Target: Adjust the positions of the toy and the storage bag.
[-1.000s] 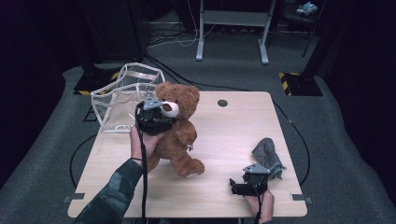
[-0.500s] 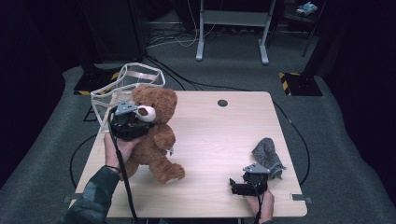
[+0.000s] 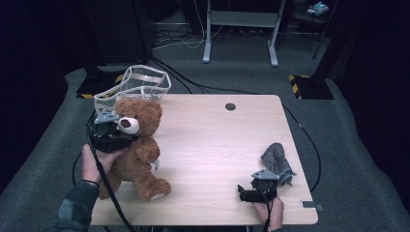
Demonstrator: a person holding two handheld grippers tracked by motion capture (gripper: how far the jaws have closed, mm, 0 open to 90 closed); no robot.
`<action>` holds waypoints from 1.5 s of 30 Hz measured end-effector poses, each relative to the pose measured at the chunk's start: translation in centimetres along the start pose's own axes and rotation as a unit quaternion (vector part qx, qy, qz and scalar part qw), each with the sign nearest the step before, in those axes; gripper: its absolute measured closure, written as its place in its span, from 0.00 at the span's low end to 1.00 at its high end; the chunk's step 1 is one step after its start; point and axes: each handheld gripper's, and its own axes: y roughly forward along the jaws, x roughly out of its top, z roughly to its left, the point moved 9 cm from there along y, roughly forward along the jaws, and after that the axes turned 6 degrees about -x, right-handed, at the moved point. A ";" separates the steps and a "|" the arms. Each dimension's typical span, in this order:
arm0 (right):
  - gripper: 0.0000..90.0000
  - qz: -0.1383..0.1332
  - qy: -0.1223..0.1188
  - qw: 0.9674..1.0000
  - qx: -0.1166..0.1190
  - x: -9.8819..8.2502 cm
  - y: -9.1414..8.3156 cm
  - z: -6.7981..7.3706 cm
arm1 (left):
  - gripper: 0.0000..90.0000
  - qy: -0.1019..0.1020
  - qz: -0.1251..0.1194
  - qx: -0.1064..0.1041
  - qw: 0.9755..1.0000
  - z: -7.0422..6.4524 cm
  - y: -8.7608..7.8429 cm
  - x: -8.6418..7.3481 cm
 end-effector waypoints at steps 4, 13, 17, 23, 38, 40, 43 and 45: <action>0.06 -0.002 -0.003 1.000 0.000 0.0 0.0 -0.1 | 0.65 -0.029 0.042 0.007 0.999 2.1 0.0 -2.5; 0.06 -0.003 -0.006 1.000 -0.003 0.1 0.0 0.0 | 0.63 -0.105 0.117 -0.003 0.988 6.5 3.4 -8.3; 0.05 -0.004 -0.024 1.000 -0.001 0.3 0.1 0.2 | 0.61 -0.111 0.150 -0.013 0.982 6.9 4.5 -9.0; 0.04 -0.006 -0.035 0.999 0.008 1.2 0.6 1.5 | 0.55 -0.123 0.179 -0.011 0.976 7.6 5.8 -10.4; 0.04 -0.018 -0.053 0.998 0.016 2.6 2.1 1.6 | 0.13 -0.122 0.148 0.030 0.981 7.6 3.6 -8.1; 0.04 -0.017 -0.055 0.998 0.021 2.5 2.2 1.5 | 0.11 -0.117 0.130 0.035 0.984 7.5 2.7 -6.8; 0.04 -0.015 -0.052 0.998 0.028 2.4 2.2 1.6 | 0.10 -0.112 0.117 0.034 0.986 7.2 2.1 -5.5; 0.04 -0.016 -0.050 0.998 0.027 2.4 2.2 1.6 | 0.09 -0.117 0.110 0.030 0.987 6.8 1.8 -4.6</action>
